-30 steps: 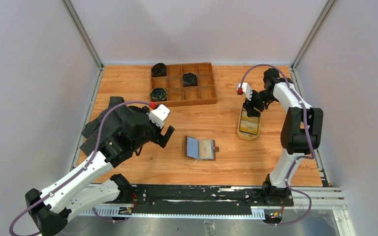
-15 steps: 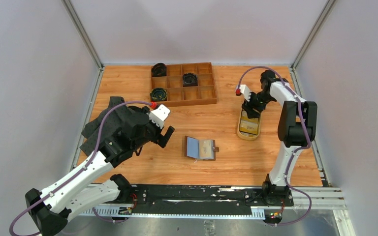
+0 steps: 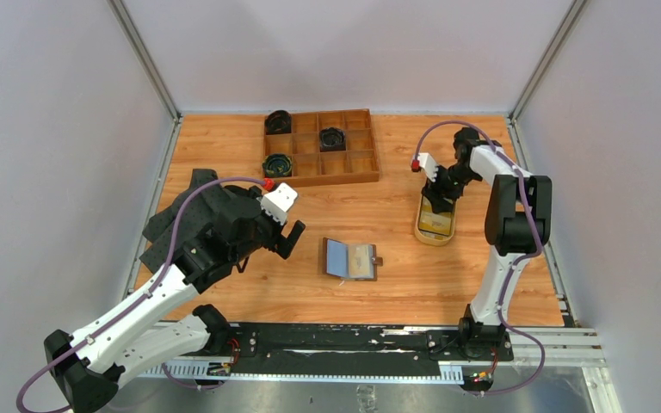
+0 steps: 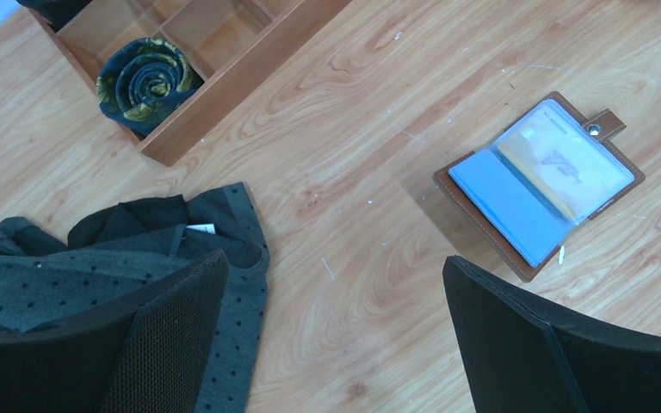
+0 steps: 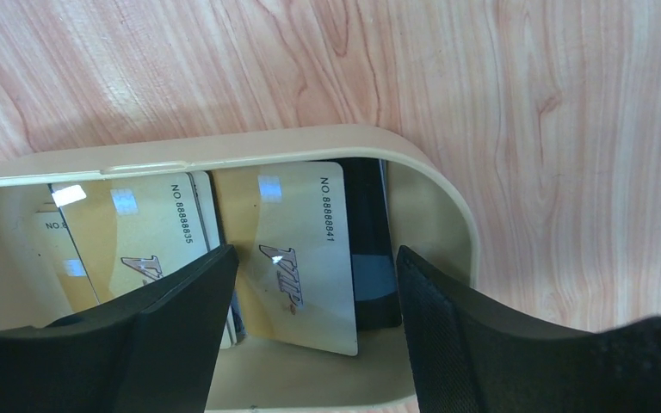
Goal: Put the credit cards into the card holder
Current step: Pick up the credit card from the storage box.
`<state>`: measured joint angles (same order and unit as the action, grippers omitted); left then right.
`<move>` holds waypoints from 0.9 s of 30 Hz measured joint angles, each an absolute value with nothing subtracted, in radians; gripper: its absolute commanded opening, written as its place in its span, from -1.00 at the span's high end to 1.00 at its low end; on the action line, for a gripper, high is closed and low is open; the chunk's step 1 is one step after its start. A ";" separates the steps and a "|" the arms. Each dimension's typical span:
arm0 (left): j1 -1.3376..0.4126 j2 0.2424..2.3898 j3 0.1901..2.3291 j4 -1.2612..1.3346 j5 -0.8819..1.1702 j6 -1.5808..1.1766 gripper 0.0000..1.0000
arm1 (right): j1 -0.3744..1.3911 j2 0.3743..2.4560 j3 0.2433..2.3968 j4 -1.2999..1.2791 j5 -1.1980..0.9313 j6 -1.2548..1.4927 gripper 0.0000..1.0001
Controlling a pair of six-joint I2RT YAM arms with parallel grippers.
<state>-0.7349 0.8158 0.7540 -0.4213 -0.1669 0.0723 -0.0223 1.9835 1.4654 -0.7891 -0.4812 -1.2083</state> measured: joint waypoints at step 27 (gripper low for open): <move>-0.735 0.816 0.752 -0.421 -0.161 0.073 -1.00 | -0.020 1.875 1.324 -0.702 -0.478 -1.209 0.18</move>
